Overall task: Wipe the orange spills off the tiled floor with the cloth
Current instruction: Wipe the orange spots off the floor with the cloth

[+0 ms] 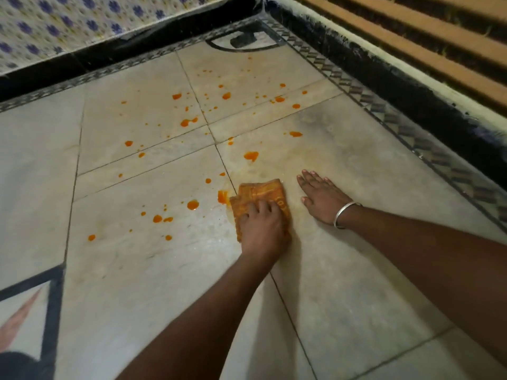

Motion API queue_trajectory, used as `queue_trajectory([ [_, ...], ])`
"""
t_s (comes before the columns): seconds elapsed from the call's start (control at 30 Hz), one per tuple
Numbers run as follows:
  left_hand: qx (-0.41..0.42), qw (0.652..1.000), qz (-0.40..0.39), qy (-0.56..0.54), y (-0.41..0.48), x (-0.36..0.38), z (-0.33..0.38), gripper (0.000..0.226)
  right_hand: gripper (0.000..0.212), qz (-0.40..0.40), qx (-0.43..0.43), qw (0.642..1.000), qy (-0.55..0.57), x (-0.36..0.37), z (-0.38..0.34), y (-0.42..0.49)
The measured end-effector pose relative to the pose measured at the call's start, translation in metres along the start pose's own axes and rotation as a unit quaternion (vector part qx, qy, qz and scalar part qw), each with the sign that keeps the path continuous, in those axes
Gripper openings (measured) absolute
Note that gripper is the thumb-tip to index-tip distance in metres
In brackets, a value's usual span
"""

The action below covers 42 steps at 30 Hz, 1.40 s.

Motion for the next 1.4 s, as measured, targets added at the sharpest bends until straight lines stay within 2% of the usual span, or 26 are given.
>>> queue_trajectory([
  [0.07, 0.022, 0.999, 0.018, 0.018, 0.0, -0.003, 0.001, 0.043, 0.064, -0.023, 0.002, 1.0, 0.0, -0.006, -0.002, -0.003],
  [0.13, 0.037, 0.999, 0.0, 0.001, 0.0, -0.01, 0.0, 0.03, 0.065, -0.044, 0.011, 0.999, 0.003, -0.012, -0.005, -0.006],
  [0.2, 0.027, 0.996, -0.067, -0.054, 0.005, -0.033, -0.009, 0.017, 0.063, -0.058, 0.023, 0.998, 0.01, -0.019, -0.01, -0.009],
  [0.3, -0.005, 0.968, -0.175, -0.178, 0.022, -0.096, -0.05, 0.022, 0.059, -0.068, 0.029, 0.996, 0.043, -0.041, -0.026, -0.009],
  [0.33, -0.012, 0.962, -0.184, -0.2, 0.028, -0.122, -0.065, 0.027, 0.058, -0.066, 0.028, 0.995, 0.062, -0.051, -0.033, -0.008],
  [0.43, -0.027, 0.959, -0.171, -0.222, 0.045, -0.202, -0.102, 0.025, 0.056, -0.031, 0.026, 0.991, 0.126, -0.09, -0.054, -0.005],
  [0.6, -0.043, 0.96, -0.163, -0.224, 0.066, -0.305, -0.119, 0.028, 0.055, 0.051, 0.028, 0.98, 0.19, -0.157, -0.093, 0.0],
  [0.77, 0.002, 0.965, -0.156, -0.209, 0.082, -0.341, -0.106, 0.032, 0.061, 0.121, 0.04, 0.948, 0.292, -0.219, -0.118, 0.001],
  [0.83, 0.036, 0.958, -0.174, -0.225, 0.086, -0.346, -0.103, 0.031, 0.067, 0.127, 0.019, 0.948, 0.291, -0.247, -0.125, 0.009],
  [0.93, 0.089, 0.943, -0.188, -0.26, 0.092, -0.35, -0.101, 0.024, 0.07, 0.077, -0.02, 0.95, 0.303, -0.289, -0.136, 0.019],
  [1.07, 0.117, 0.92, -0.184, -0.325, 0.095, -0.357, -0.099, 0.022, 0.046, -0.025, -0.04, 0.973, 0.224, -0.335, -0.142, 0.023],
  [1.17, 0.107, 0.903, -0.141, -0.391, 0.106, -0.354, -0.108, 0.018, 0.037, -0.039, -0.035, 0.981, 0.188, -0.346, -0.138, 0.038],
  [1.27, 0.081, 0.888, -0.096, -0.442, 0.12, -0.342, -0.121, 0.032, 0.035, -0.046, -0.033, 0.983, 0.173, -0.346, -0.134, 0.064],
  [1.37, 0.043, 0.88, -0.084, -0.465, 0.125, -0.326, -0.129, 0.072, 0.043, -0.04, -0.043, 0.985, 0.16, -0.34, -0.129, 0.086],
  [1.4, 0.033, 0.881, -0.068, -0.467, 0.126, -0.32, -0.131, 0.079, 0.044, -0.029, -0.051, 0.985, 0.16, -0.337, -0.128, 0.093],
])
Point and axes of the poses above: each hand's wrist, its own y-axis towards the middle knuckle, its own x-axis out of the palm, z = x × y, the point moved 1 cm from there along y, towards the middle knuckle, and after that the axes turned 4 degrees about -y, right-handed, at the moved point
